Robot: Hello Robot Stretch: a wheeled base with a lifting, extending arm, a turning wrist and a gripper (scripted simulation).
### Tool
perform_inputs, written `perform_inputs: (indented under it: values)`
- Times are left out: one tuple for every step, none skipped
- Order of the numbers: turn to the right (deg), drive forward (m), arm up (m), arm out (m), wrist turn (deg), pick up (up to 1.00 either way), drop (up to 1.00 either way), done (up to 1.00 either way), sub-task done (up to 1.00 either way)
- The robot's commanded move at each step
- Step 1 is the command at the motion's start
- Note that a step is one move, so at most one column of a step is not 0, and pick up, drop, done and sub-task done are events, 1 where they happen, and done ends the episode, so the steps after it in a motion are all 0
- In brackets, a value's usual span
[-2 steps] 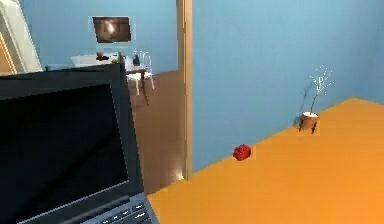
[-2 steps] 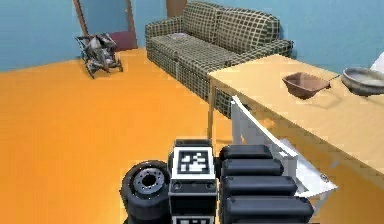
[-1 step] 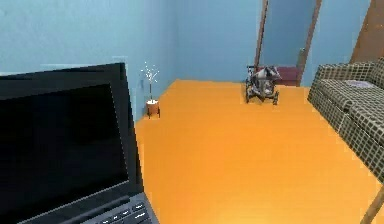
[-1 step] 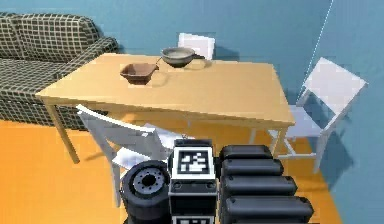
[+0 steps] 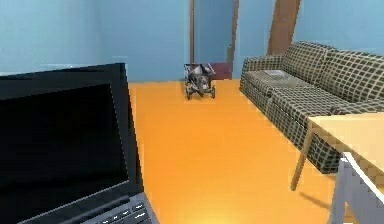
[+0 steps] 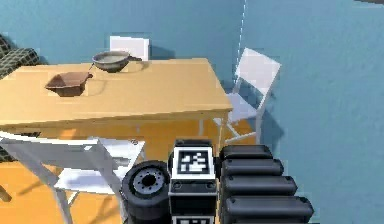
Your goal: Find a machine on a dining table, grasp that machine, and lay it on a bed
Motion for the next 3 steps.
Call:
perform_inputs:
  values:
    - [0.0, 0.5, 0.0, 0.0, 0.0, 0.0, 0.0, 0.0, 0.0]
    - [12.0, 0.0, 0.0, 0.0, 0.0, 0.0, 0.0, 0.0, 0.0]
    - [0.0, 1.0, 0.0, 0.0, 0.0, 0.0, 0.0, 0.0, 0.0]
